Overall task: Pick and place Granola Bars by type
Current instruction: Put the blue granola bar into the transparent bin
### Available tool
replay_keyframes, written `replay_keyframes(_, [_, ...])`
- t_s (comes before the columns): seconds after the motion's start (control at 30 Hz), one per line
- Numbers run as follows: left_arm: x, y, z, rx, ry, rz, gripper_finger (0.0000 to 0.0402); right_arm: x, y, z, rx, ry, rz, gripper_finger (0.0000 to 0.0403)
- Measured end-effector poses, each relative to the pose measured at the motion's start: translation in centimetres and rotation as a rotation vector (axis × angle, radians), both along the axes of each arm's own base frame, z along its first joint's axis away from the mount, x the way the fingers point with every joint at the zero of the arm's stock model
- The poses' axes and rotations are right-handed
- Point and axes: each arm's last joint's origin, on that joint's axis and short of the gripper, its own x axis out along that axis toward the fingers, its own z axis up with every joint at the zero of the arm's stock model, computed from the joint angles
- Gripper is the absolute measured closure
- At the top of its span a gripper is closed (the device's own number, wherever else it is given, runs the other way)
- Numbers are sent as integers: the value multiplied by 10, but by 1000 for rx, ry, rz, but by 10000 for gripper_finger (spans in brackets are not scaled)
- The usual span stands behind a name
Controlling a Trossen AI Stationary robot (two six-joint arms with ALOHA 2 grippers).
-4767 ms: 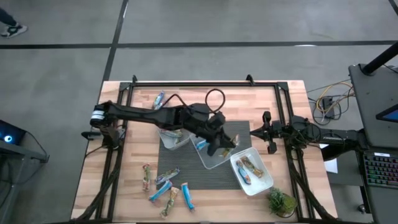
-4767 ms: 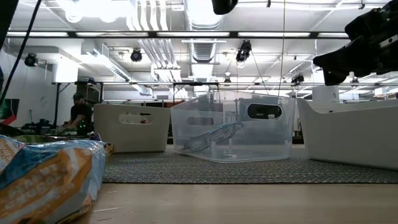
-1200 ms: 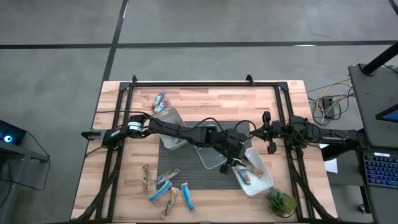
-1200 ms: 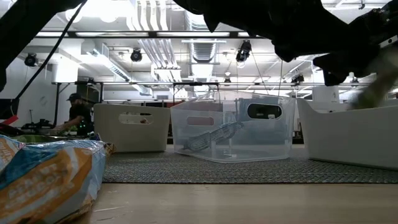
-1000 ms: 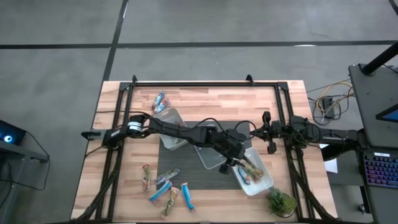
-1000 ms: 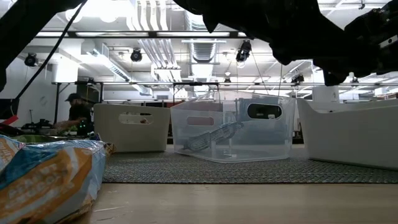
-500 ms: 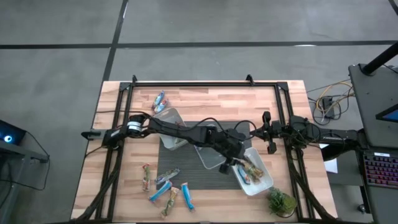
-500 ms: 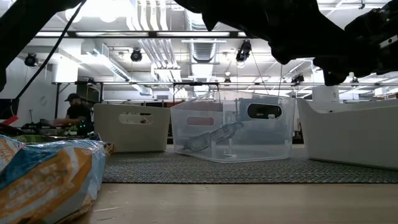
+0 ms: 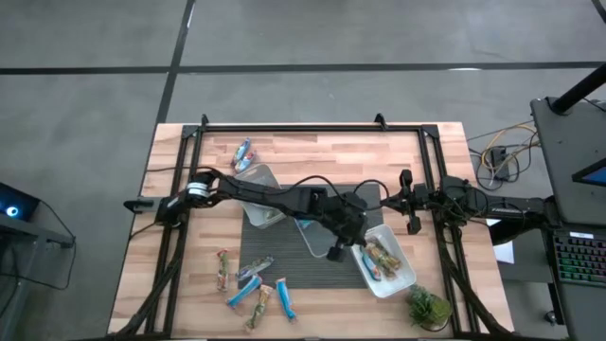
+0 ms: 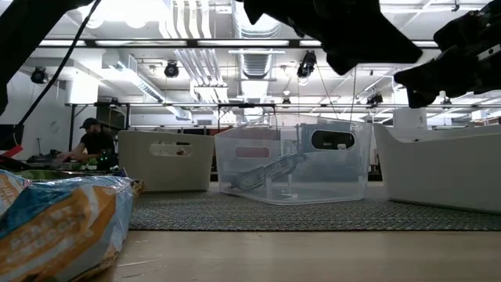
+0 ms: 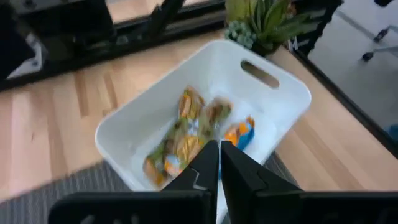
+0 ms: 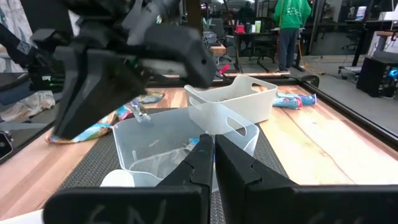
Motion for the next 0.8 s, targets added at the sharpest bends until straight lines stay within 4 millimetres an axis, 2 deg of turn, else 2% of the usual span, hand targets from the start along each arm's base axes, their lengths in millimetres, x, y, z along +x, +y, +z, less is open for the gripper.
replay_keyframes(0.2, [-23, 5, 28, 56, 67, 50, 401, 0, 0, 0, 0, 0, -1, 394])
replay_keyframes(0.47, [-64, 10, 71, 56, 145, 75, 402, 0, 0, 0, 0, -1, 0, 394])
replay_keyframes(0.8, [-105, 16, 91, 99, 319, 132, 402, 0, 0, 0, 0, 0, 0, 394])
